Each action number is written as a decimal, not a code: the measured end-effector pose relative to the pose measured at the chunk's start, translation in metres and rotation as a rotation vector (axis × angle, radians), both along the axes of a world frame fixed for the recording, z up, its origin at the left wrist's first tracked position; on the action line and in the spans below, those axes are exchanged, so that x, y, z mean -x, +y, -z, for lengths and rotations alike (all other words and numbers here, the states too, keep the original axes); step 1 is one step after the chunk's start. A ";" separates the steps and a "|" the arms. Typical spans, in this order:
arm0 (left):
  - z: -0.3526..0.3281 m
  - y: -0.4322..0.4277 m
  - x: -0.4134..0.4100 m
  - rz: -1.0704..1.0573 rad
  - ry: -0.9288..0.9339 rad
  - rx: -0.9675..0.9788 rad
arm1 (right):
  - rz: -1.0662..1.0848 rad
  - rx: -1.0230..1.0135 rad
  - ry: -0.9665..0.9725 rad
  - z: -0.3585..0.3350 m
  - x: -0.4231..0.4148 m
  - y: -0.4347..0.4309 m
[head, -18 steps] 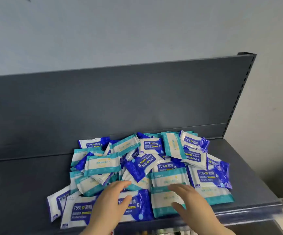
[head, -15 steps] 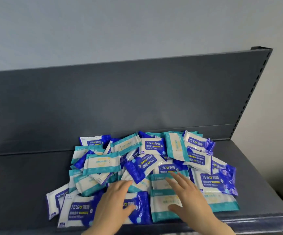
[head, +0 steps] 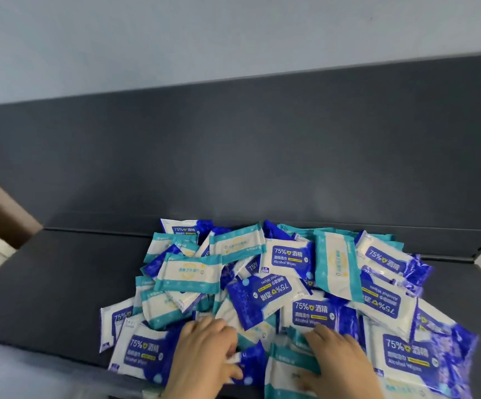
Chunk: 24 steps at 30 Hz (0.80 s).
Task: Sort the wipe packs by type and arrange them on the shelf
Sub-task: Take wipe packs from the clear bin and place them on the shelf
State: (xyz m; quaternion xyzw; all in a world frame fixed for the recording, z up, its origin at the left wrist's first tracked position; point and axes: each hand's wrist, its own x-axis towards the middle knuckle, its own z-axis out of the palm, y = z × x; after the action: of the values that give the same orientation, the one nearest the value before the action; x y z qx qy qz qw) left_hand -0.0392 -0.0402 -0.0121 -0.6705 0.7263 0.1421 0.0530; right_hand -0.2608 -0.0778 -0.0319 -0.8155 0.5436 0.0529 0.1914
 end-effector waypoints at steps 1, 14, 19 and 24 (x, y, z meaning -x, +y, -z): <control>-0.005 -0.004 0.002 -0.038 0.048 0.031 | 0.023 -0.006 -0.021 -0.004 0.004 -0.001; 0.001 -0.081 0.038 -0.196 0.184 0.165 | 0.337 0.398 -0.294 -0.002 0.021 -0.004; 0.004 -0.060 0.031 -0.206 0.348 0.065 | 0.218 0.519 -0.401 -0.022 0.005 -0.012; -0.017 -0.027 0.009 -0.375 0.451 0.173 | 0.081 0.430 -0.487 -0.041 -0.023 -0.022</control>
State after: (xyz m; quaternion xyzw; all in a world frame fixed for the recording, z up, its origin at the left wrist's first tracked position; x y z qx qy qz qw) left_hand -0.0480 -0.0672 0.0046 -0.7465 0.5925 0.2323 -0.1943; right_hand -0.2375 -0.0998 0.0092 -0.8036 0.5127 -0.2673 0.1411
